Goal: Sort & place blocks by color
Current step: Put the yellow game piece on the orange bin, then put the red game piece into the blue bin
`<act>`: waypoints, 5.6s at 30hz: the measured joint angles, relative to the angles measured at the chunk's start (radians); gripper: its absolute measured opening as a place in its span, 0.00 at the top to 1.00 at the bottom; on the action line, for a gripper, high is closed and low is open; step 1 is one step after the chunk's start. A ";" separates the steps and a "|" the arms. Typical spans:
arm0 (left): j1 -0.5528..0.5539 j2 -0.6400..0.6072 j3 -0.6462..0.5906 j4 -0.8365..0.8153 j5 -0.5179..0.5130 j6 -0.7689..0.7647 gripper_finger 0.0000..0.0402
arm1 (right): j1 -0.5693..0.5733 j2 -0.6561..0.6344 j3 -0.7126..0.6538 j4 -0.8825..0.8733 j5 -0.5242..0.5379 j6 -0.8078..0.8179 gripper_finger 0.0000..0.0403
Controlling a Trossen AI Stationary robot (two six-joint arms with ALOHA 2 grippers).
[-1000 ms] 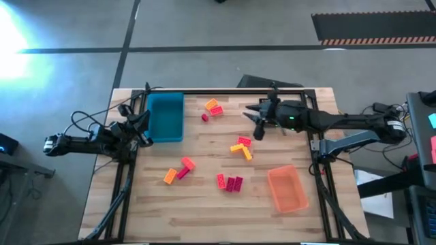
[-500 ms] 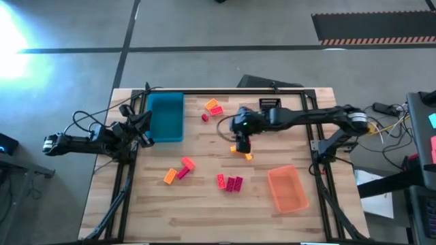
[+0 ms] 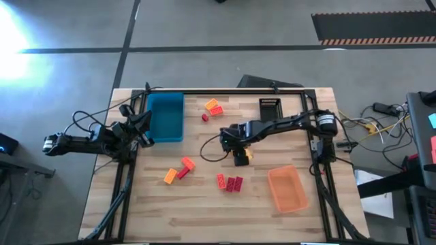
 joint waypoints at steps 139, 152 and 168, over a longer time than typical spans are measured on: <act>0.000 0.522 0.394 -0.300 -0.054 -0.495 1.00 | -0.005 -0.748 -0.809 1.306 0.153 -0.254 0.54; 0.111 0.897 0.951 -1.267 -0.099 -0.749 1.00 | -0.040 -0.989 -0.908 1.288 0.113 -0.147 0.62; 0.390 1.323 1.258 -1.651 0.243 -0.196 1.00 | -0.040 -1.003 -0.912 1.202 0.113 -0.130 0.69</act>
